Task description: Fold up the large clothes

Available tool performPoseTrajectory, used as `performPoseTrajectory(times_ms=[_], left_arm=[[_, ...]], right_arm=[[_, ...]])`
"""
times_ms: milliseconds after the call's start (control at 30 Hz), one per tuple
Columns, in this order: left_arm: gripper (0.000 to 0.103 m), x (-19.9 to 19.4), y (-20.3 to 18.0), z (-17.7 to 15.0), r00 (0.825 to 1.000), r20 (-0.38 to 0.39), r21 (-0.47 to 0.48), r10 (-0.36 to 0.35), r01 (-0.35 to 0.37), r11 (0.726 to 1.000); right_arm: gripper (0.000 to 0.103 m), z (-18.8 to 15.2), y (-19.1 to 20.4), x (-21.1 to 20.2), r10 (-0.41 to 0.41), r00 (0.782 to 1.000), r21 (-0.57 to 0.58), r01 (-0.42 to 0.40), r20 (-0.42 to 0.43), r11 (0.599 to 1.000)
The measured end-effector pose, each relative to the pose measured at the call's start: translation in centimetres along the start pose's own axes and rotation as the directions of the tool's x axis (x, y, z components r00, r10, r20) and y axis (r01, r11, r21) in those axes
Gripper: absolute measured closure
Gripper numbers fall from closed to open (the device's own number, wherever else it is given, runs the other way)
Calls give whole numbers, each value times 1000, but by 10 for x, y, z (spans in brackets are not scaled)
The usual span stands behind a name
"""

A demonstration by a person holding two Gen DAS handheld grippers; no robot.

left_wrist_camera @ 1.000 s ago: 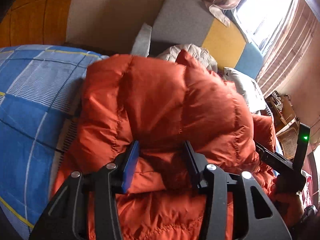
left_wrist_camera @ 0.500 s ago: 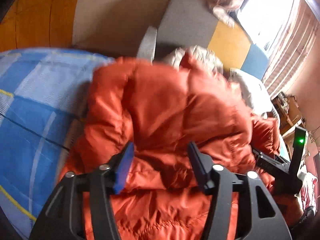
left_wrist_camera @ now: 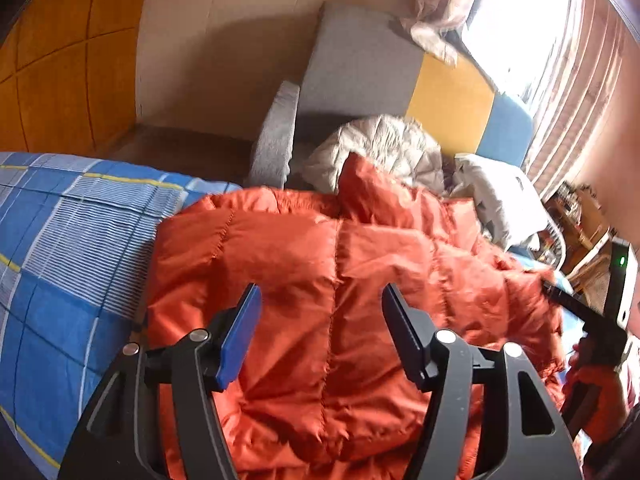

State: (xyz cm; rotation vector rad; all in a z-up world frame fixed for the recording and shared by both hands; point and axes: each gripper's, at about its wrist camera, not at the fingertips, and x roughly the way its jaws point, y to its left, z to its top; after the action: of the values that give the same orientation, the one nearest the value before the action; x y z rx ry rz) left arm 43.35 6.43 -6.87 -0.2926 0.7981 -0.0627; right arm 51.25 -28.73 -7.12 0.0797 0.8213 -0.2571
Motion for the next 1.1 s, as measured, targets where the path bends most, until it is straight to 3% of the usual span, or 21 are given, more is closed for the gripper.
performPoseTrajectory(times_ms=[167, 333, 467, 767, 1000, 1100], left_arm=[[41, 22, 4, -9, 999, -45, 16, 28, -28, 999], [40, 32, 8, -16, 998, -51, 17, 31, -31, 999], [40, 39, 5, -18, 997, -66, 39, 50, -48, 998], [40, 33, -2, -19, 995, -59, 79, 82, -77, 994], [37, 8, 1, -18, 997, 4, 65, 71, -71, 995], [37, 4, 5, -18, 998, 15, 44, 62, -63, 997]], right_arm=[[28, -2, 17, 25, 36, 996, -49, -40, -85, 998], [24, -24, 38, 42, -45, 996, -141, 34, -74, 989], [7, -22, 22, 54, -52, 995, -88, 44, -86, 995], [4, -18, 16, 48, -62, 991, -105, 50, -118, 993], [4, -8, 21, -8, -50, 998, -171, 57, 45, 984], [4, -9, 35, -34, 27, 995, -190, -7, 101, 982]])
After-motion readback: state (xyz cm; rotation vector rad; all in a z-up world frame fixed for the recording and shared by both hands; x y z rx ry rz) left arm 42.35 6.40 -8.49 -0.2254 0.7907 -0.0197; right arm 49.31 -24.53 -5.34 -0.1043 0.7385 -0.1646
